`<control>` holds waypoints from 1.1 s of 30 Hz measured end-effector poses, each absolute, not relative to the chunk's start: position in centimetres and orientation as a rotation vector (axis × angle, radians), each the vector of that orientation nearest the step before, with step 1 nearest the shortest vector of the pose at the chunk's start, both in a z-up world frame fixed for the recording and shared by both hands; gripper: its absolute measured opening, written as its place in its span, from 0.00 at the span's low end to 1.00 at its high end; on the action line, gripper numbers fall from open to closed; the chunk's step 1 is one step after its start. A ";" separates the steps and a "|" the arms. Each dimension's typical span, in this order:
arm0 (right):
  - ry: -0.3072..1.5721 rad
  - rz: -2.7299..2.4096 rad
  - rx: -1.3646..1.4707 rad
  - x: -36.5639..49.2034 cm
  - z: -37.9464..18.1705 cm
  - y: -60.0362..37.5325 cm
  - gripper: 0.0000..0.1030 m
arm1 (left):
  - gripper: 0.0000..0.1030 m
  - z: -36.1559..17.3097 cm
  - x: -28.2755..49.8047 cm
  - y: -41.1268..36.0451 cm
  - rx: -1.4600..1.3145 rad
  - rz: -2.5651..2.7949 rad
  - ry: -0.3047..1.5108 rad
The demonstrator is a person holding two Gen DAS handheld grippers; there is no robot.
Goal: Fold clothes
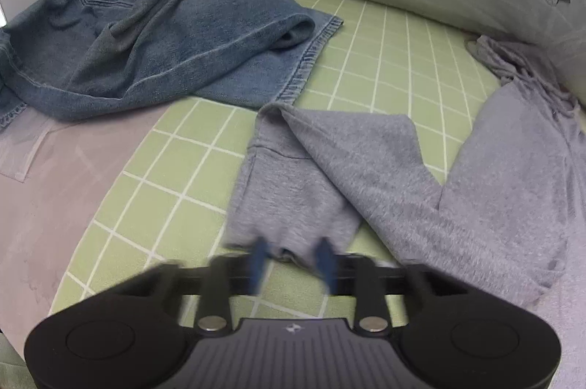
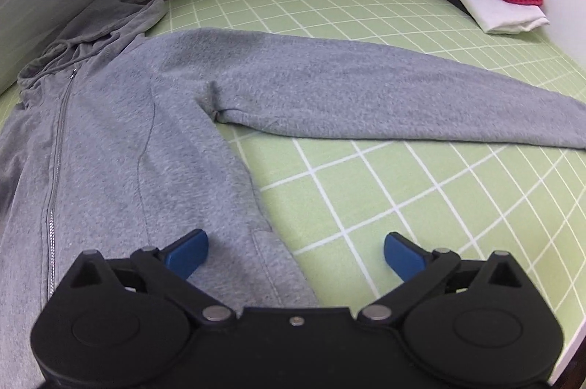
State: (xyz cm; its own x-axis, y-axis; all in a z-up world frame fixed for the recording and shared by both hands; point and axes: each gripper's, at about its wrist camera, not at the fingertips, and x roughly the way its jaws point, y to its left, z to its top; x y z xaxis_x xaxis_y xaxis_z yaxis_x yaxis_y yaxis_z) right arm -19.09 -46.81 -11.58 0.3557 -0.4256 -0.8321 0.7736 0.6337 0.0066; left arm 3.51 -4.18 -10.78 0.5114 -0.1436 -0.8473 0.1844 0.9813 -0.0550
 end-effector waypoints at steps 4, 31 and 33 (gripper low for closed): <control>0.910 -0.835 0.434 -19.0 -11.6 -46.5 1.00 | 0.11 -9.6 3.5 -2.5 0.069 -0.130 0.948; 0.928 -0.880 0.406 -18.4 -11.5 -46.0 1.00 | 0.15 -2.2 6.1 10.1 0.180 0.342 0.754; 0.928 -0.881 0.402 -18.5 -11.5 -45.9 1.00 | 0.29 -2.6 5.7 10.4 0.072 0.314 0.789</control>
State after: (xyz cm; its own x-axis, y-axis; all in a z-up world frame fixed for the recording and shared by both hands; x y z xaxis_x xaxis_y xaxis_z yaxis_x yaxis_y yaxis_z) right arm -18.45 -45.94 -11.47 0.2971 -0.4795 -0.8257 0.8001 0.5970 -0.0588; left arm 5.70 10.35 -2.62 0.6609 0.3042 -0.6861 -0.2510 0.9511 0.1799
